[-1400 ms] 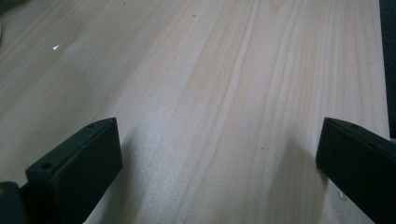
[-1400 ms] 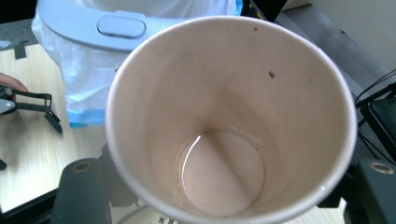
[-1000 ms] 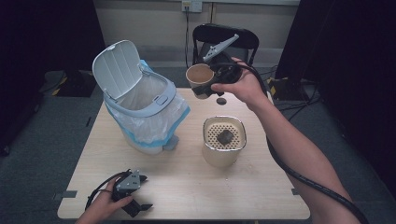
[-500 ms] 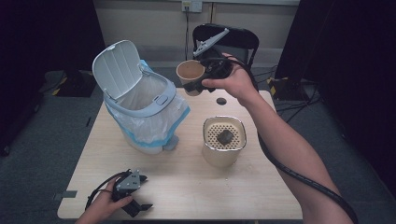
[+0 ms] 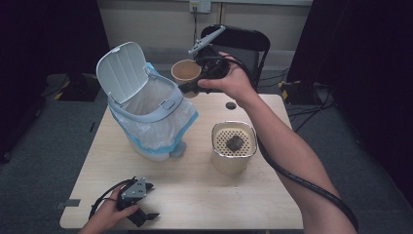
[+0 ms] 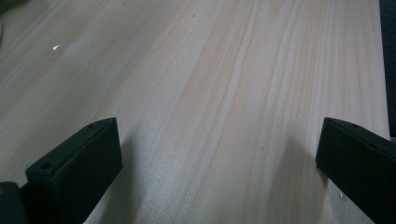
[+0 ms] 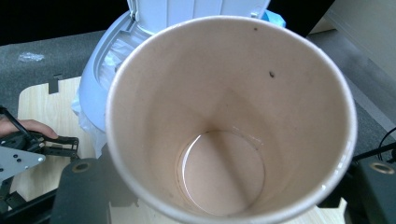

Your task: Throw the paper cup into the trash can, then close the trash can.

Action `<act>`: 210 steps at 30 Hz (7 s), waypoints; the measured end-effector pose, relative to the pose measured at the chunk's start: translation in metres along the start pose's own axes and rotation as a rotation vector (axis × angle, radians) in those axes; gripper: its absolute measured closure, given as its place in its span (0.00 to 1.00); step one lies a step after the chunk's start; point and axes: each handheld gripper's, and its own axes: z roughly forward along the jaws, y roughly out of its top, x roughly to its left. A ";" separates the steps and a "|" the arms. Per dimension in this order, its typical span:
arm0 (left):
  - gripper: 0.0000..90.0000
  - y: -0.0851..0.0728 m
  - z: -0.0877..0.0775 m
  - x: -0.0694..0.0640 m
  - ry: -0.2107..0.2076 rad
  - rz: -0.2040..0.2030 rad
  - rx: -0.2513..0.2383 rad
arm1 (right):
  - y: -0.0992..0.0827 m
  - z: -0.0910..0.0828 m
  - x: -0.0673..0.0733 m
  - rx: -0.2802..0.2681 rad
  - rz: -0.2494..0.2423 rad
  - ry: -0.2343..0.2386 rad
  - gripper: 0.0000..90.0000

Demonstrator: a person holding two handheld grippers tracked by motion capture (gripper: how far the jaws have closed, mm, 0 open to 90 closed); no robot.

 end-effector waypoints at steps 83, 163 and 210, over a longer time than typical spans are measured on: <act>0.00 0.000 0.000 0.000 0.002 0.000 -0.009 | -0.071 0.002 0.039 -0.002 0.059 0.078 0.16; 0.00 0.000 0.000 0.000 -0.001 0.002 -0.006 | -0.269 -0.086 0.082 0.050 0.129 0.033 0.16; 0.18 0.013 -0.071 0.035 0.130 -0.163 -0.060 | -0.416 -0.032 0.098 0.058 0.228 -0.123 0.14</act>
